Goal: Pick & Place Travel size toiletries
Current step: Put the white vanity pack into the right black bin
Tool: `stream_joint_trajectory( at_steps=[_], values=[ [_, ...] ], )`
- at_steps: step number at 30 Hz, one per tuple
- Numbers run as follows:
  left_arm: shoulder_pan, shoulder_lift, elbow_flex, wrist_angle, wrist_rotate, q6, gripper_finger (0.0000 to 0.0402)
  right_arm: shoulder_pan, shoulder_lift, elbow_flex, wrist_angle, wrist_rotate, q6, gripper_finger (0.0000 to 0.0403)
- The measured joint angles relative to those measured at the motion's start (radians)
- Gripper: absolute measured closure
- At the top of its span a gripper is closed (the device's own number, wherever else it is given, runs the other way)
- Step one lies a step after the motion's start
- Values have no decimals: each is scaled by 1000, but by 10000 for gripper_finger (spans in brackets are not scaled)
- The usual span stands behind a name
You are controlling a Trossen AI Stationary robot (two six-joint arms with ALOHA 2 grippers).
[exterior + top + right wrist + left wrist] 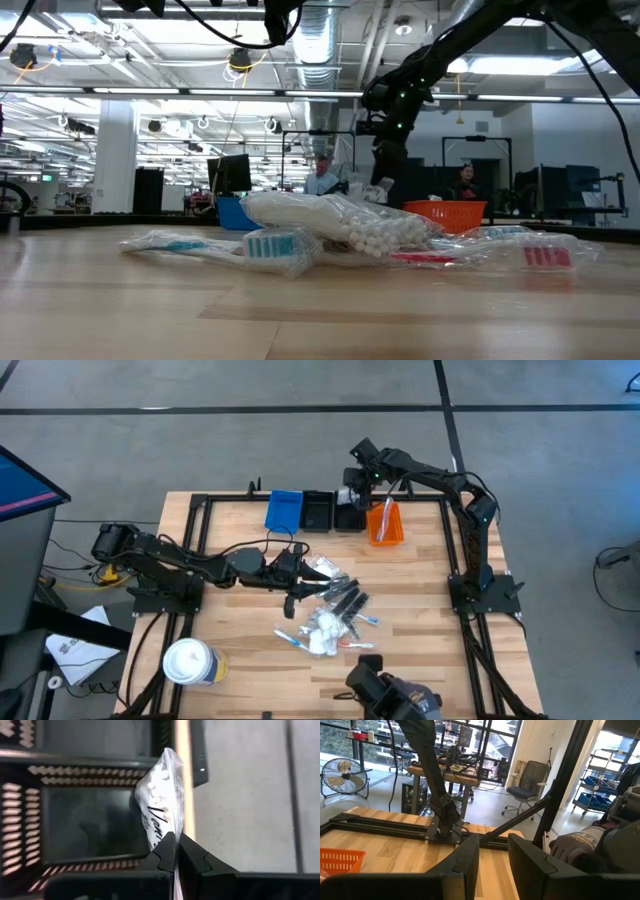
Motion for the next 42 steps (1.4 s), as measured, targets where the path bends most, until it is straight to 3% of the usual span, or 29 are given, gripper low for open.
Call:
stream_joint_trajectory(
  at_steps=[10, 14, 19, 29, 42],
  values=[
    [0, 0, 0, 0, -1, 0, 306, 1, 0, 0, -36, 5, -9, 403],
    [0, 0, 0, 0, -1, 0, 306, -8, 1, 0, -118, -63, -9, 403],
    [0, 0, 0, 1, -1, 0, 306, -23, 46, -5, -126, -64, 5, 403],
    [2, 0, 0, -1, 3, 3, 306, -3, 89, 10, -41, 77, -12, 401],
    [2, 0, 0, -4, 2, 3, 306, -1, 89, 10, 0, 96, -21, 325]
  ],
)
